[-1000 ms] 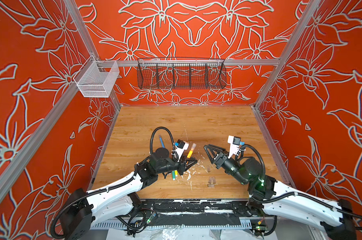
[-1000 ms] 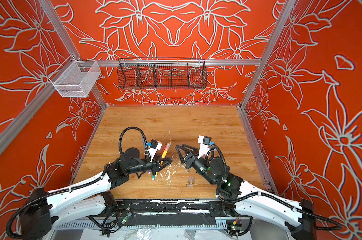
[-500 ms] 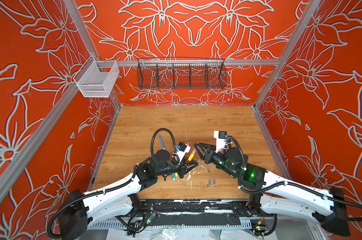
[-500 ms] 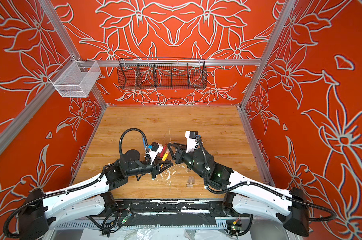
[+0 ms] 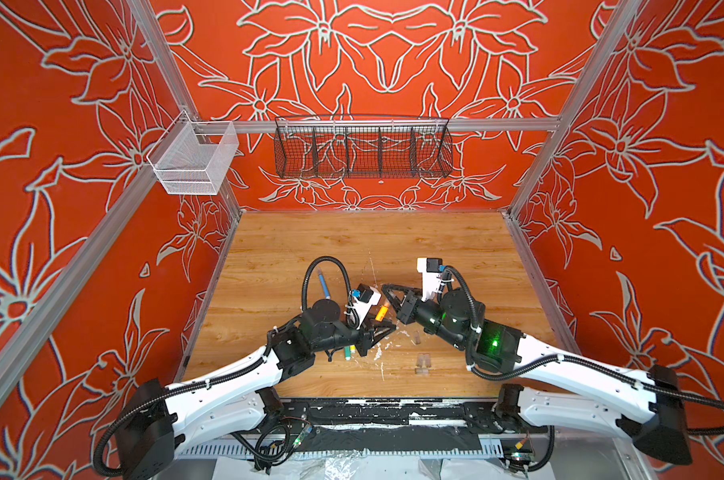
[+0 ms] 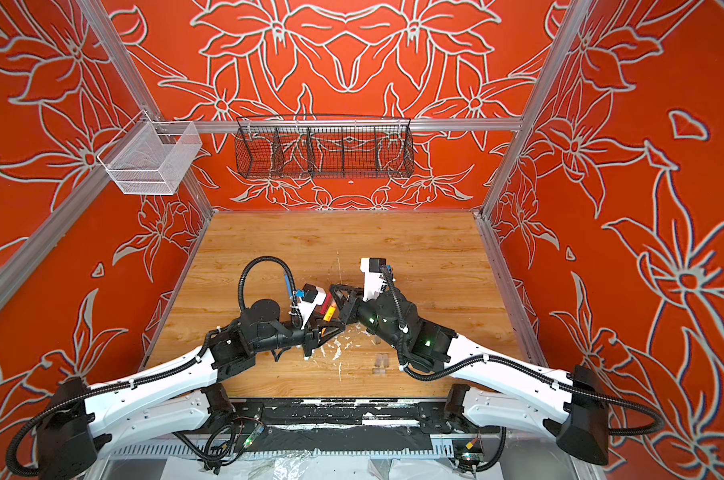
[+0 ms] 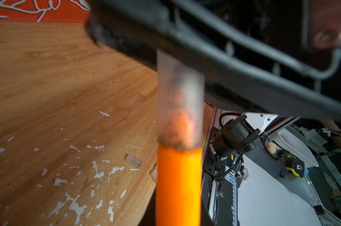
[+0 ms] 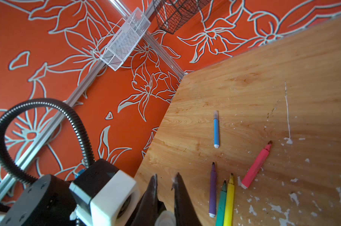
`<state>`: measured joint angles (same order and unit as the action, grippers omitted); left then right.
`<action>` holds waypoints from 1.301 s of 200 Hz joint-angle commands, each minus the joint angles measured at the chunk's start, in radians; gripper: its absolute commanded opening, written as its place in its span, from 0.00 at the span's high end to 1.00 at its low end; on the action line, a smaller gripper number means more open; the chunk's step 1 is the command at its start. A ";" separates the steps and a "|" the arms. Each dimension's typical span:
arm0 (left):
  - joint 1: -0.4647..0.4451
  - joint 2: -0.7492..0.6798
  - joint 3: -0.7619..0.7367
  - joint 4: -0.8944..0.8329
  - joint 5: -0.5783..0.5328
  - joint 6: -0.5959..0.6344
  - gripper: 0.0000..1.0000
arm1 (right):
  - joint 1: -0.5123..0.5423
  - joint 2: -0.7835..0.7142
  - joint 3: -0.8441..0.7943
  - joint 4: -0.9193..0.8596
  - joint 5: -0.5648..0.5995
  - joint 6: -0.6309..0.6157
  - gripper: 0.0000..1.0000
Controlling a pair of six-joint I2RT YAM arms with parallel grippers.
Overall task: Insert the pens into the pen caps
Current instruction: 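Press the cap down over the orange marker with the right gripper, then open the right gripper and withdraw it while the left carries the capped marker away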
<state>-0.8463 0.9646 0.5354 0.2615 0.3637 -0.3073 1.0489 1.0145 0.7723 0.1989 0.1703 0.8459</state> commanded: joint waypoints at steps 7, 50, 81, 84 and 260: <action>-0.007 -0.018 0.029 0.025 0.003 0.004 1.00 | -0.004 0.001 -0.023 0.035 -0.051 0.034 1.00; -0.005 -0.063 0.042 0.023 -0.098 -0.045 1.00 | 0.005 0.011 -0.131 0.160 -0.113 0.112 1.00; 0.003 -0.087 0.108 -0.020 -0.234 -0.040 1.00 | 0.022 0.026 -0.175 0.207 -0.119 0.139 1.00; 0.005 -0.087 0.111 -0.016 -0.243 -0.042 1.00 | 0.024 0.031 -0.177 0.211 -0.120 0.140 1.00; 0.285 0.087 0.407 -0.019 -0.200 -0.122 1.00 | 0.233 0.146 -0.143 0.374 -0.146 0.069 1.00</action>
<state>-0.6796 1.0550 0.8280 -0.0547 0.5304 -0.3344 1.0996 1.1313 0.6628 0.7265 0.3851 0.9379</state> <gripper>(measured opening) 0.152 0.156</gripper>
